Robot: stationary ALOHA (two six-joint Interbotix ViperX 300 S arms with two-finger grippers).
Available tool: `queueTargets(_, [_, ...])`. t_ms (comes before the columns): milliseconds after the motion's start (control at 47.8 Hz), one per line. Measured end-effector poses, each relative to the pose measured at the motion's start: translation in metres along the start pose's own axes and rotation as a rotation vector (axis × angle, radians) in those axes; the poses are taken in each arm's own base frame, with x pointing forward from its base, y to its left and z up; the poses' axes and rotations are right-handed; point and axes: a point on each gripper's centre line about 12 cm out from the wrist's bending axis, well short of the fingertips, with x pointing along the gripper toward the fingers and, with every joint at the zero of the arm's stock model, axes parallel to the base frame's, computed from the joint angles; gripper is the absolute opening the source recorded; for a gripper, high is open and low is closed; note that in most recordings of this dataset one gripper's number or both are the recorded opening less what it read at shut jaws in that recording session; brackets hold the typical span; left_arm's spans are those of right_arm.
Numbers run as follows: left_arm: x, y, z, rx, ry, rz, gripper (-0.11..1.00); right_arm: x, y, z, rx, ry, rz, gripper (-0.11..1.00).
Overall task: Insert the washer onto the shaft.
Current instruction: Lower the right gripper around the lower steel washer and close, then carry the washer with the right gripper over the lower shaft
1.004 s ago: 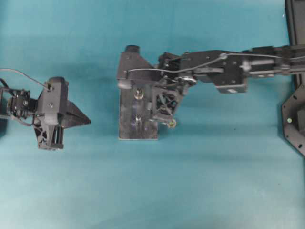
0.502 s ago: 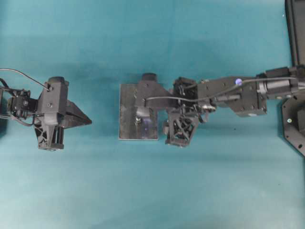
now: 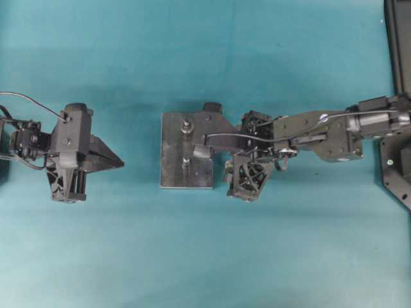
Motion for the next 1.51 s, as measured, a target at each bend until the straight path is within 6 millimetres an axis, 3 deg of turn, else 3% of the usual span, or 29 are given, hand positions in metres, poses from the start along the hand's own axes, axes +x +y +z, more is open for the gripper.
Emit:
queueTargets(314, [0.001, 0.0, -0.001, 0.001, 0.005, -0.001, 0.0, 0.012, 0.002, -0.005, -0.008, 0.026, -0.005, 0.65])
queueTargets(523, [0.002, 0.0, -0.001, 0.003, 0.008, -0.001, 0.0, 0.013, -0.004, -0.003, 0.016, 0.025, -0.012, 0.33])
queueTargets(983, [0.002, 0.0, -0.002, 0.0, 0.009, 0.0, 0.0, 0.011, -0.003, -0.002, 0.028, 0.023, -0.01, 0.33])
queueTargets(1213, [0.002, 0.0, -0.002, 0.001, 0.008, -0.001, 0.0, -0.016, 0.003, 0.013, 0.022, -0.011, 0.002, 0.32])
queueTargets(1505, [0.002, 0.0, -0.001, 0.0, 0.005, 0.0, 0.0, -0.054, 0.019, 0.047, -0.004, -0.076, 0.023, 0.33])
